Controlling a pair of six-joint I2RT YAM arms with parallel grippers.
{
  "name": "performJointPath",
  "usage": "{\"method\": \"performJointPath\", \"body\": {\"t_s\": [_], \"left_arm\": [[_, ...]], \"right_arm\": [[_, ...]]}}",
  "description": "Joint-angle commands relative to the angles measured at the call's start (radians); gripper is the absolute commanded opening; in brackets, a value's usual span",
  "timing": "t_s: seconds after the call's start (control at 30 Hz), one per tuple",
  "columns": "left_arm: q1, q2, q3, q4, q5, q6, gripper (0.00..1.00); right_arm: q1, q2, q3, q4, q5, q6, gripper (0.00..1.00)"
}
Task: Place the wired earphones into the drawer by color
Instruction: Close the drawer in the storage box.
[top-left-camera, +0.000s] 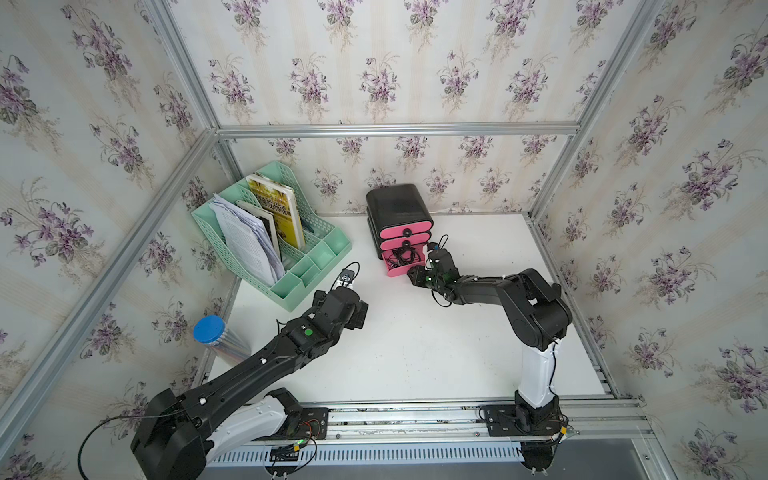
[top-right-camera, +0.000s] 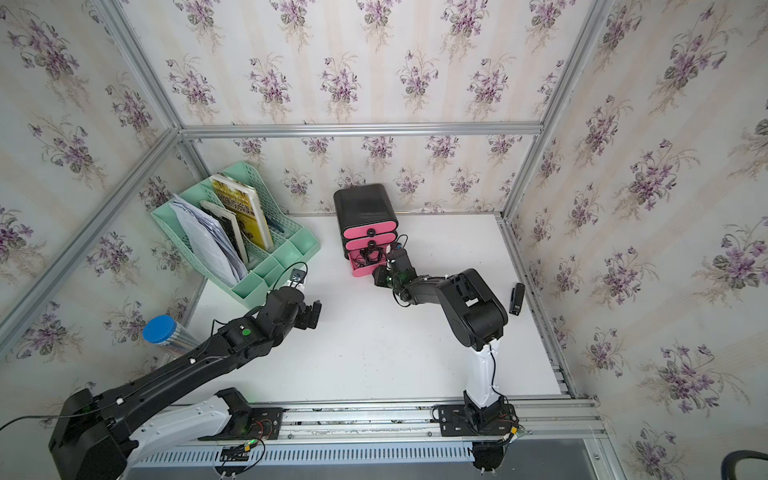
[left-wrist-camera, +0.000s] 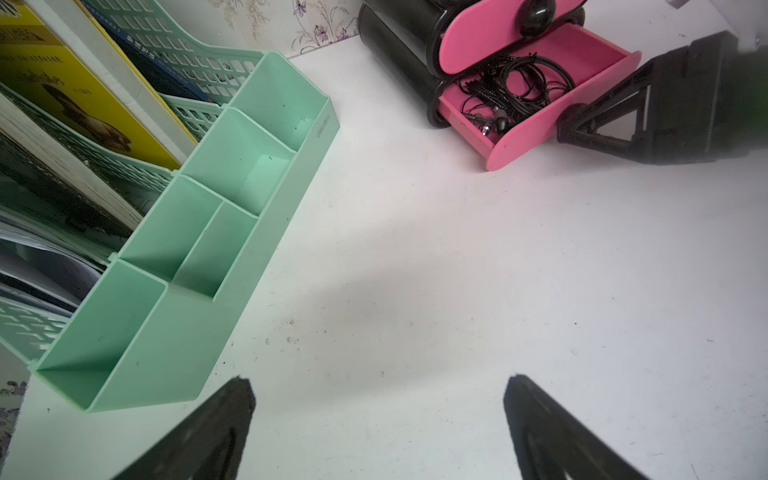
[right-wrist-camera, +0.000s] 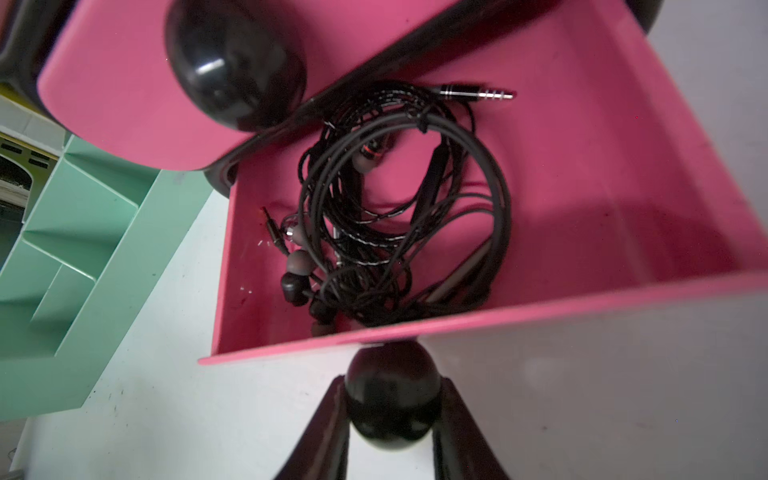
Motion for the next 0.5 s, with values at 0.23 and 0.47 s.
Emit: {"method": "performJointPath", "body": {"t_s": [0.23, 0.47], "left_arm": [[0.0, -0.004, 0.0, 0.007, -0.017, 0.009, 0.99], [0.001, -0.018, -0.004, 0.003, -0.022, 0.01, 0.99]], "right_arm": [[0.0, 0.082, 0.057, 0.152, 0.046, 0.08, 0.34], [0.034, 0.129, 0.089, 0.242, 0.084, 0.133, 0.35]]}}
